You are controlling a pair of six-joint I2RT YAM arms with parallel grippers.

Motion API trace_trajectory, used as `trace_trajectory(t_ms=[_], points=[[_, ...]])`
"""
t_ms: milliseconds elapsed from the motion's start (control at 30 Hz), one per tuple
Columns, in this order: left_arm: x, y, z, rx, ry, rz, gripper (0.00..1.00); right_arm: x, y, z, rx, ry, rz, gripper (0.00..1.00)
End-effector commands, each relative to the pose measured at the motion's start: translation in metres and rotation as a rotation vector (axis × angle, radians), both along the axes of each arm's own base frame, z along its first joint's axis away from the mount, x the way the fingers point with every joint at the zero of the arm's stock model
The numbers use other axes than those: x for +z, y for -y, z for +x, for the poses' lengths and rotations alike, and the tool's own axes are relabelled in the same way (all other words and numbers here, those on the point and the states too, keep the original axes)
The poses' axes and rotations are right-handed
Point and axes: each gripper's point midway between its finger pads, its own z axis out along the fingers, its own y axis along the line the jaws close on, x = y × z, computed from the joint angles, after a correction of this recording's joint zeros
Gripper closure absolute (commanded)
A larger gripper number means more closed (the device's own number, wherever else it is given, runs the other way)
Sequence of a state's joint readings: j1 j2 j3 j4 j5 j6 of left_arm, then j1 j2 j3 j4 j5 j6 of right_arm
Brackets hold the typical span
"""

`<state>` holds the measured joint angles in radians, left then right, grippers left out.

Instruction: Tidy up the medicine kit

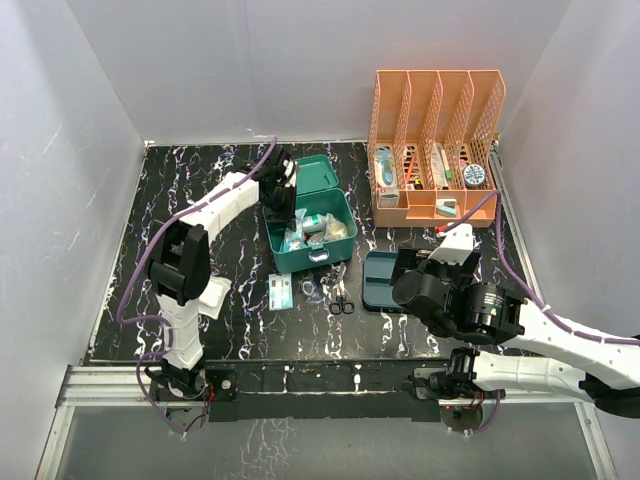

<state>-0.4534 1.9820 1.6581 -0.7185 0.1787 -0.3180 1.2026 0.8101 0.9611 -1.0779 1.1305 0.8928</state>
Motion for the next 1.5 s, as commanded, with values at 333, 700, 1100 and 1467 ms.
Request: trace_trajectory(t_ms=[333, 700, 1100, 1467], points=[[0.034, 0.001, -0.006, -0.056, 0.027, -0.015, 0.48, 0.017, 0.003, 0.002, -0.033, 0.049, 0.068, 0.02], [0.115, -0.004, -0.028, -0.129, 0.188, -0.093, 0.5, 0.019, -0.012, 0.006, -0.006, 0.045, 0.068, 0.02], [0.118, -0.193, -0.05, -0.151, 0.279, 0.076, 0.49, 0.014, -0.028, 0.012, 0.037, 0.059, 0.061, 0.02], [-0.008, -0.231, -0.093, -0.221, 0.07, 0.165, 0.48, 0.01, -0.023, 0.008, 0.042, 0.042, 0.062, 0.02]])
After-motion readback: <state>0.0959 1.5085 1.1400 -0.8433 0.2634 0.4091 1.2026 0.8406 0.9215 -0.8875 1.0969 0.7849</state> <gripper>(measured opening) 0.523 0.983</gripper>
